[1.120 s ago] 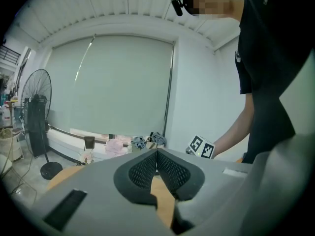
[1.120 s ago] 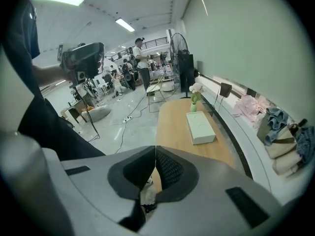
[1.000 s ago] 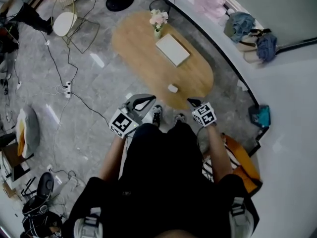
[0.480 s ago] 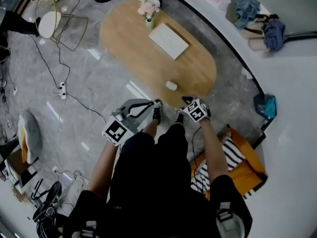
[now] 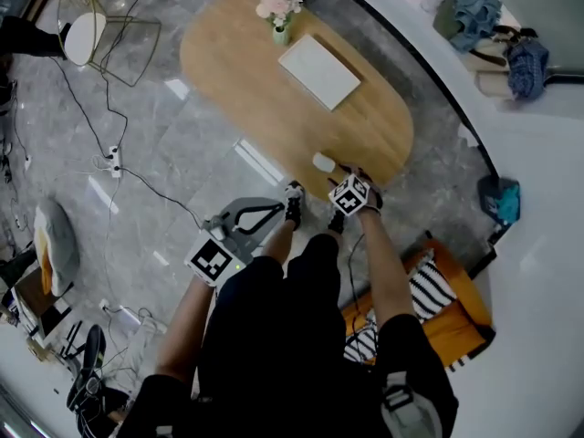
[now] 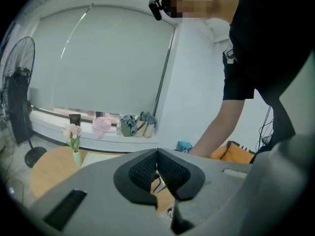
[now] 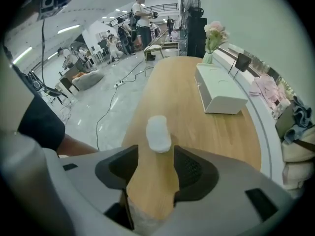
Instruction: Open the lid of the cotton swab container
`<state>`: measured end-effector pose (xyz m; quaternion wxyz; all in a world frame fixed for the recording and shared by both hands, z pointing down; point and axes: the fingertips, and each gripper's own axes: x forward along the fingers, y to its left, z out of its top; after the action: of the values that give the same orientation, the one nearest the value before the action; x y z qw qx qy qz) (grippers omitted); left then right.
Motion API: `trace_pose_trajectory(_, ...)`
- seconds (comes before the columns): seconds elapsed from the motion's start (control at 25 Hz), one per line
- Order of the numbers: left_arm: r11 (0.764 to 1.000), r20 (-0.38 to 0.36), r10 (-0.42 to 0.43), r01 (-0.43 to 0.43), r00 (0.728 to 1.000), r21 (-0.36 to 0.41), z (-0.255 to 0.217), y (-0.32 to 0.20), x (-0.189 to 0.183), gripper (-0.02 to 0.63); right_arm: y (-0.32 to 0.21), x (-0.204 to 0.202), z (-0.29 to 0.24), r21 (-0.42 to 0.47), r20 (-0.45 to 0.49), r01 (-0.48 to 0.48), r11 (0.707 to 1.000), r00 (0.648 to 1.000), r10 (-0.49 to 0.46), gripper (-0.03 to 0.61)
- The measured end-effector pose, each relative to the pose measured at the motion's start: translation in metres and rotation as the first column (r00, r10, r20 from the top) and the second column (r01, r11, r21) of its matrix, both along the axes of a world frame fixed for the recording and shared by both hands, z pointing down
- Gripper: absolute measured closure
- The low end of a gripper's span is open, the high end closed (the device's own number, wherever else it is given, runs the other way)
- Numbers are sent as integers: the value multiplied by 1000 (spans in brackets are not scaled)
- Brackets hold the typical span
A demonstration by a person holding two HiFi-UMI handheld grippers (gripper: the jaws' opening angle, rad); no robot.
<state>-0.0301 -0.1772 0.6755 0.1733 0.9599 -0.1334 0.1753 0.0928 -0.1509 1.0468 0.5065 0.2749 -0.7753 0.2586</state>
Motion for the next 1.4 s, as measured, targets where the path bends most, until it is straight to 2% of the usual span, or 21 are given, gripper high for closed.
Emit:
trace_pose_trajectory(0.2,999,13,-19,19,1000,-44,15,0,-8,612,-11,-3,32,0,-109,42,999,993,-42,345)
trace_pose_trajectory(0.48,999,22,12,-11,1000,-46,29,7,-5,612,-18,-9,44,19,-131,83,996,988,-79,328)
trace_pose_trajectory(0.6,999,19,14,-13,1000,-51,31,6,-3,612,-17,-9,48,25,-140,106,994,985,-101,350)
trace_pose_trajectory(0.72,998,16,20,-19,1000,-52,33,6,-2,612,-15,-12,51,31,-127,104,994,987,-99,377)
trace_pose_trajectory(1.04,997,12,19,-18,1000,-77,35,9,0,612,-15,-16,40,29,-82,91,995,993,-88,390)
trace_pose_trajectory(1.4,998,-7,37,-38,999,-51,14,9,-2,612,-16,-30,-26,54,24,53,997,998,-54,391)
